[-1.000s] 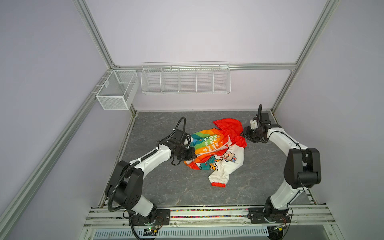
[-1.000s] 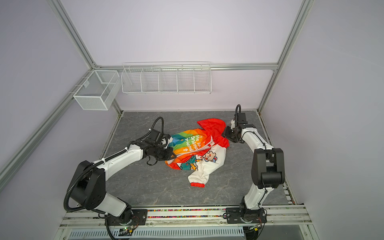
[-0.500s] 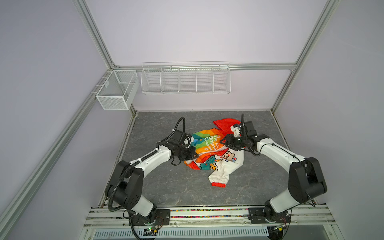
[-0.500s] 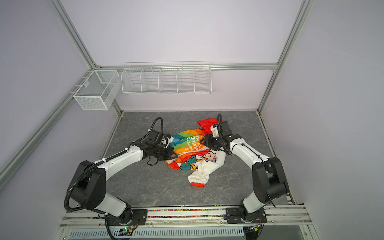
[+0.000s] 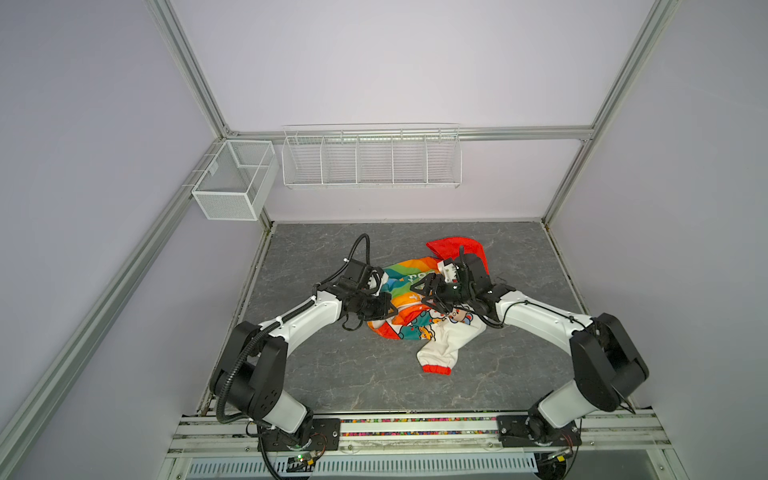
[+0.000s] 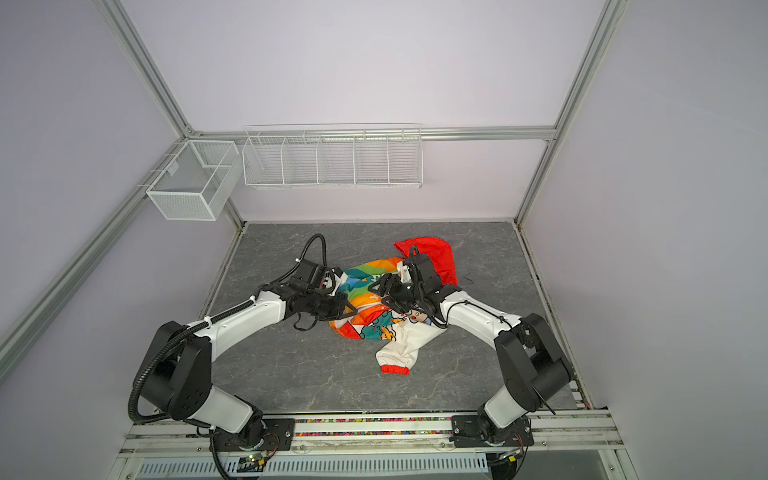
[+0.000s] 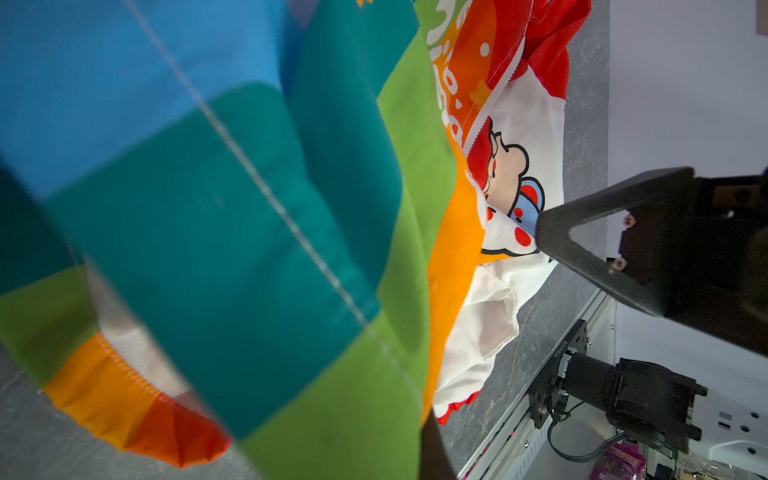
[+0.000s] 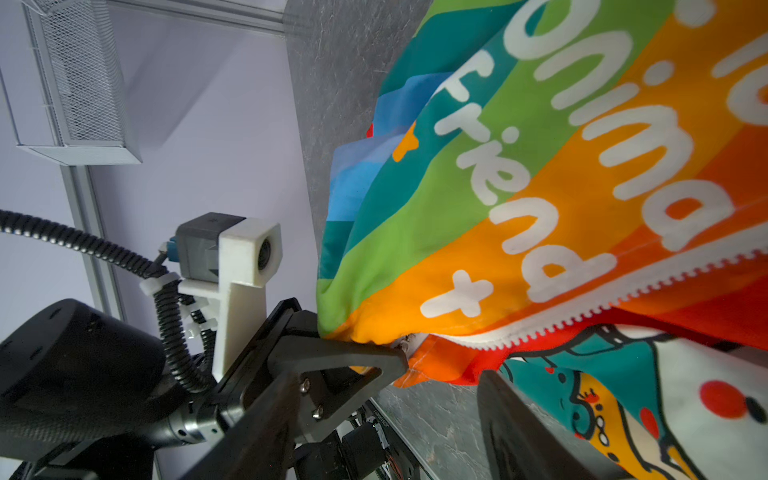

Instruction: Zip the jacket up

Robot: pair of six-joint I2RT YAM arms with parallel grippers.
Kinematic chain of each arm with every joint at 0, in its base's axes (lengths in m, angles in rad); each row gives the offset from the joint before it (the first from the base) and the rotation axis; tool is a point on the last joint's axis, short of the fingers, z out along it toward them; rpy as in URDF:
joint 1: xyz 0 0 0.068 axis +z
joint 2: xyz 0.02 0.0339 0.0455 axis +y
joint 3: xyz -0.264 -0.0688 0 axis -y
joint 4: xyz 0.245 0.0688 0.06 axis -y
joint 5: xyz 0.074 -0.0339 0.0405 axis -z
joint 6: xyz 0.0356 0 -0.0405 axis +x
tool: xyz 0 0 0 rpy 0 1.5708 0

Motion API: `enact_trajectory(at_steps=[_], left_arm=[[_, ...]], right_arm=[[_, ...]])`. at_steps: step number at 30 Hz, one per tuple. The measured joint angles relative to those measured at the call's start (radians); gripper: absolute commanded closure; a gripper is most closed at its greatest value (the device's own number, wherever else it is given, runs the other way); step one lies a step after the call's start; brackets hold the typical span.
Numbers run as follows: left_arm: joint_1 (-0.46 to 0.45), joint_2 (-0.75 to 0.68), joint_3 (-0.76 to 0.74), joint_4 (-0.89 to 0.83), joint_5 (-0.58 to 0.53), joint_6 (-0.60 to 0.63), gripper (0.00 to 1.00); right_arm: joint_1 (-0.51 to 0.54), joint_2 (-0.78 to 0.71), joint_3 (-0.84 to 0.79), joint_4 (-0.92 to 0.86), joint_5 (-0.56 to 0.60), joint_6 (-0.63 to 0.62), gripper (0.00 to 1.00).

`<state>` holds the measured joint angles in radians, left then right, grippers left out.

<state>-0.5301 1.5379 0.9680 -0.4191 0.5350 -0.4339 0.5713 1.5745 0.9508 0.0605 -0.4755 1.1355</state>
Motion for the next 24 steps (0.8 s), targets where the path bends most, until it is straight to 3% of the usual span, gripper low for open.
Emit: enact_trajectory(at_steps=[20, 22, 24], left_arm=[[0.002, -0.019, -0.009, 0.003, 0.045, -0.003, 1.0], [0.002, -0.02, -0.009, 0.003, 0.048, -0.003, 1.0], [0.002, -0.02, -0.009, 0.003, 0.05, -0.003, 1.0]], right_arm=[[0.023, 0.171, -0.037, 0.193, -0.006, 0.134, 0.27], [0.023, 0.186, -0.037, 0.209, -0.013, 0.144, 0.29], [0.023, 0.194, -0.037, 0.224, -0.016, 0.15, 0.38]])
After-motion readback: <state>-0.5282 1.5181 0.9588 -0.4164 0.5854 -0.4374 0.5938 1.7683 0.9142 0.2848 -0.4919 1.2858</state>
